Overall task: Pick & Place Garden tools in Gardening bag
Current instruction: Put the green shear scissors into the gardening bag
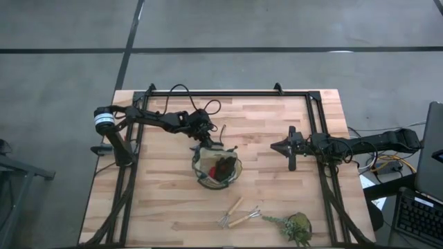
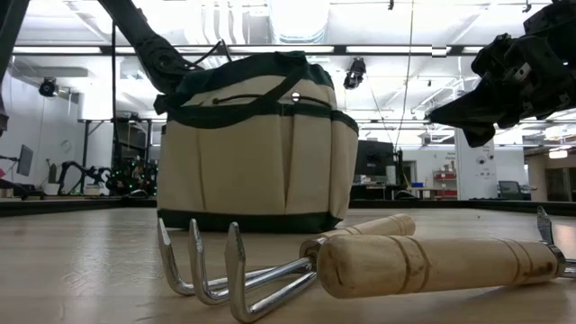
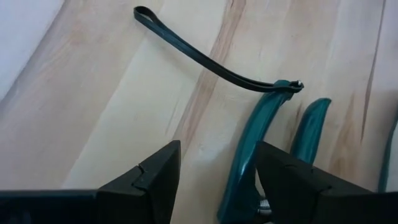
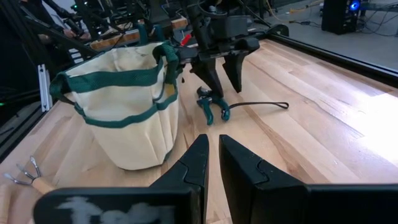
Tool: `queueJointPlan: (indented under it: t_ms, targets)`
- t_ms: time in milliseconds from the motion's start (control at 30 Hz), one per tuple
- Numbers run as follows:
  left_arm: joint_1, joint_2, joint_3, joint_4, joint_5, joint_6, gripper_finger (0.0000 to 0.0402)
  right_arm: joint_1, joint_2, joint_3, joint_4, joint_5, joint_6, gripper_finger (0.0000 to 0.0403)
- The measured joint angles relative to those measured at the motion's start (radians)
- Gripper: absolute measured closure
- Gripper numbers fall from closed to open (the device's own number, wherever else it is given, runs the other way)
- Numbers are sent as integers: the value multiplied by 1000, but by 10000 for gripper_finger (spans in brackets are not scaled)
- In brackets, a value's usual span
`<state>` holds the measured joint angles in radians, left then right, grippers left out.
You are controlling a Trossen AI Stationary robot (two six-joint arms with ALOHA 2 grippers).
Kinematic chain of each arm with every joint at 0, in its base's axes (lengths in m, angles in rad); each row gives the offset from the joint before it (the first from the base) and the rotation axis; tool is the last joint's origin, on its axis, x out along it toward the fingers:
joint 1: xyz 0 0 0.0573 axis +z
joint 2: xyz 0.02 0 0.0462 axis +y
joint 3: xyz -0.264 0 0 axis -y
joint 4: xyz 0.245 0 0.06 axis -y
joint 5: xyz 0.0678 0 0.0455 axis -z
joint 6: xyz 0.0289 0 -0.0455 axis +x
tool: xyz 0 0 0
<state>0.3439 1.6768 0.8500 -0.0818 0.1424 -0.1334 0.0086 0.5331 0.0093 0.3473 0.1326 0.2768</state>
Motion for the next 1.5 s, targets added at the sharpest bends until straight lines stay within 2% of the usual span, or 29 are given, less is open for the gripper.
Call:
queueJointPlan:
  t_ms: [900,1200,1500]
  targets:
    - [-4,38,-4,-13,49,20,193,0,1,0,0,1,0,369]
    - [-15,42,-4,-10,69,83,193,0,1,0,0,1,0,369]
    - [-19,43,-4,-5,76,85,193,0,1,0,0,1,0,369]
